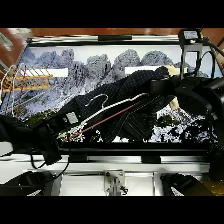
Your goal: Fold the shirts.
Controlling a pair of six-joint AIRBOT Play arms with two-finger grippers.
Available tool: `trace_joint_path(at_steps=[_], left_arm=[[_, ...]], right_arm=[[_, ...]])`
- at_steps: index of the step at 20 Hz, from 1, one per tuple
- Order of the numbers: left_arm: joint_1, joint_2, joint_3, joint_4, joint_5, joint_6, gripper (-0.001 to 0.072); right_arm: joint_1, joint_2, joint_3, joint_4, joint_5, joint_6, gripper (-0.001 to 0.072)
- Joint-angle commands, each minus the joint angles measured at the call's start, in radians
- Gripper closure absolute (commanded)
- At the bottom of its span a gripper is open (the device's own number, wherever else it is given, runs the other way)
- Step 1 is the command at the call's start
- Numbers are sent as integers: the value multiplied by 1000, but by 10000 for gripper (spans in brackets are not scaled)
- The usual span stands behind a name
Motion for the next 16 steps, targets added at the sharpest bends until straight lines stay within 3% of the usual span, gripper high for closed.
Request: trace_joint_path(at_steps=[1, 5, 9, 16], left_arm=[[-4, -56, 0, -11, 73, 46, 645], [-4, -120, 0, -30, 148, 72, 644], [-4, -188, 0, -70, 220, 70, 644], [-4, -261, -4, -150, 438, -71, 644]], right_arm=[[4, 0, 1, 79, 33, -98, 597], [68, 0, 2, 78, 34, -194, 597], [152, 0, 39, 78, 15, -198, 597], [200, 69, 64, 64, -103, -131, 597]])
